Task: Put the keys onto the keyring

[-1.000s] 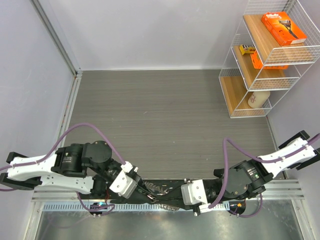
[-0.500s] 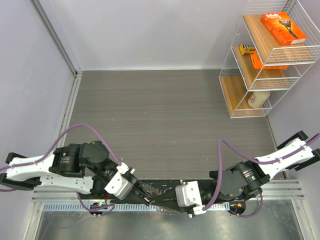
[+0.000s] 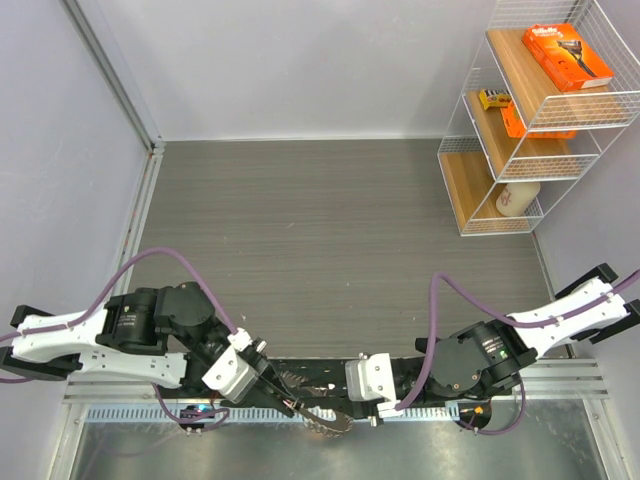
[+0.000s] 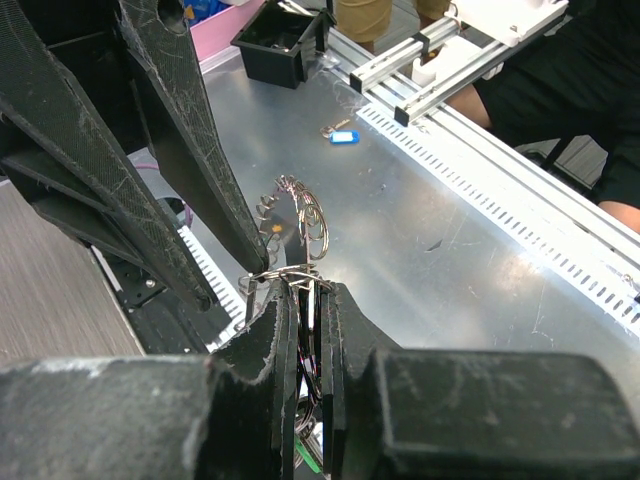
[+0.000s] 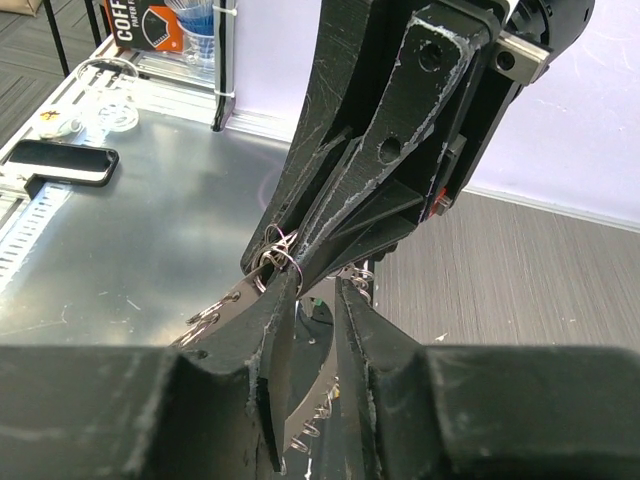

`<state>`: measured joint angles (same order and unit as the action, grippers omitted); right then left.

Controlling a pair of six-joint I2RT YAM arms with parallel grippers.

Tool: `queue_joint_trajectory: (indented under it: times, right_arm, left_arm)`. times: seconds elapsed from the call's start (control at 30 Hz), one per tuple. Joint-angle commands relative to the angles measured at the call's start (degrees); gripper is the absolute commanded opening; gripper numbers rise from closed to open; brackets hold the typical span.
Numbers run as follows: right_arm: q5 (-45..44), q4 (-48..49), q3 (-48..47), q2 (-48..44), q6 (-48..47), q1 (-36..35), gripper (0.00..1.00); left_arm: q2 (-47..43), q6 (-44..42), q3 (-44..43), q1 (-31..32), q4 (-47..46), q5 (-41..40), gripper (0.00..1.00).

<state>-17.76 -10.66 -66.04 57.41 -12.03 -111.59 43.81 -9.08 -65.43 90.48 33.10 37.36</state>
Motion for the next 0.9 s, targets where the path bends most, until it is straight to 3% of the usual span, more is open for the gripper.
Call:
queue_joint_trajectory:
  times: [0.0, 0.3, 0.7, 0.87]
  right_arm:
    - [-3.5, -1.6, -1.5, 0.1, -0.7, 1.6, 0.29]
    - [-5.3, -2.7, -2.6, 2.2, -0.2, 1.5, 0.31]
    - [-16.5, -2.2, -4.4, 5.5, 3.8, 1.6, 0.28]
    - [-25.2, -2.1, -4.3, 7.2, 6.0, 1.6, 0.27]
  left_arm:
    - [-1.4, 0.5, -1.3, 0.9, -5.8, 6.3, 0.0]
    - [-1.5, 0.6, -1.3, 1.0, -4.4, 0.4, 0.0]
    - [-2.5, 2.2, -0.8, 0.9, -4.8, -12.2, 0.0]
    - [-4.4, 3.3, 0.7, 0.9, -6.4, -17.6, 0.0]
